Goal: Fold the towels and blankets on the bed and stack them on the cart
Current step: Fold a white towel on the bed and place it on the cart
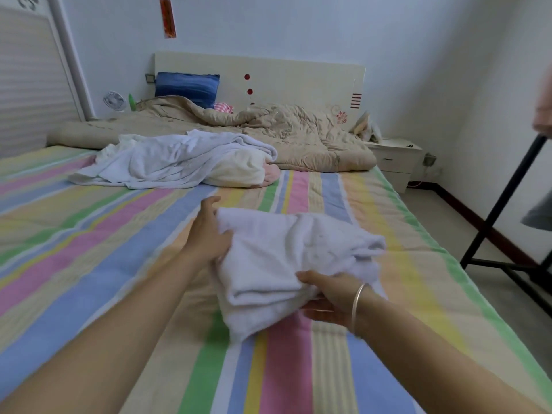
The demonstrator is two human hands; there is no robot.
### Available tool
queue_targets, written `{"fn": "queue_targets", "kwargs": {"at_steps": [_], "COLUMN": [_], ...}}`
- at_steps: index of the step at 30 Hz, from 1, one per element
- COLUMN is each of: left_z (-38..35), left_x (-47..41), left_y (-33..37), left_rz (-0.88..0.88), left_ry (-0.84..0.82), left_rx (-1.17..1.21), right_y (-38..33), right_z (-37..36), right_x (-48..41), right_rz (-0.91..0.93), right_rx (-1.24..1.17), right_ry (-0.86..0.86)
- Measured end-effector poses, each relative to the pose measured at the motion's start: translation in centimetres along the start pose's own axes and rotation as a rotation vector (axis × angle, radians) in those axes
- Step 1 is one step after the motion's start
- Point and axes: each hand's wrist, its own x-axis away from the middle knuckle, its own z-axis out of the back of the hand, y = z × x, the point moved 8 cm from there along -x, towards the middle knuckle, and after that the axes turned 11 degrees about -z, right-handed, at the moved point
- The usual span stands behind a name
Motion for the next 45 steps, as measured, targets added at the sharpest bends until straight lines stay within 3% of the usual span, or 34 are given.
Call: {"fn": "queue_targets", "kwargs": {"at_steps": [3, 6, 9, 14, 16, 18, 20, 22, 23, 30, 33, 37, 40, 42, 45], "left_z": [1.5, 0.5, 0.4, -4.1, -6.9, -9.3, -10.4, -10.1, -10.0, -9.8, -9.2, -5.4, -1.1, 0.7, 2.0], "left_x": [-1.3, 0.4, 0.9, 0.8, 2.0, 4.0, 5.2, 5.4, 5.4, 5.3, 5.2, 5.8, 7.3, 8.3, 10.8], "left_y": [-1.4, -3.7, -2.6, 0.3, -0.8, -2.4, -3.5, -3.8, -3.7, -2.9, -2.6, -1.7, -2.2, -3.6, -6.6], "left_rz": [-0.045, 0.011, -0.085, -0.127, -0.058, -0.034, -0.064, -0.085, -0.094, -0.081, -0.114, -0.132, -0.049, 0.082, 0.370], "left_ry": [-0.112, -0.296, -0.203, -0.282, -0.359, -0.444, -0.430, -0.367, -0.360, -0.348, -0.297, 0.065, 0.228, 0.180, -0.035], "left_rx": [-0.190, -0.424, -0.446, -0.463, -0.520, -0.631, -0.709, -0.719, -0.717, -0.736, -0.647, -0.199, -0.184, -0.244, -0.323], "right_y": [3.6, 5.2, 2.7, -5.1, -8.8, -12.1, -13.2, -9.8, -7.8, -3.9, -2.7, -2.1, -1.5, -0.9, 1.3], "right_z": [-5.4, -5.6, -4.6, -5.7, -6.1, -6.4, -7.2, -7.7, -6.8, 2.8, 3.7, 3.8, 4.6, 5.3, 6.7], "right_x": [1.5, 1.6, 1.2, 1.9, 0.6, -1.9, -4.7, -8.7, -10.6, -15.0, -14.0, -11.3, -9.5, -8.6, -7.7], "right_rz": [-0.132, -0.198, -0.149, -0.023, 0.103, 0.318, 0.545, 0.534, 0.471, 0.077, 0.090, 0.149, 0.156, 0.128, -0.004], "right_rx": [0.039, 0.426, 0.729, 0.767, 0.664, 0.629, 0.937, 1.323, 1.404, 1.093, 0.916, 0.731, 0.568, 0.509, 0.460], "right_ry": [-0.182, -0.244, -0.218, -0.223, -0.131, 0.105, 0.388, 0.414, 0.377, 0.483, 0.442, 0.359, 0.281, 0.265, 0.281]}}
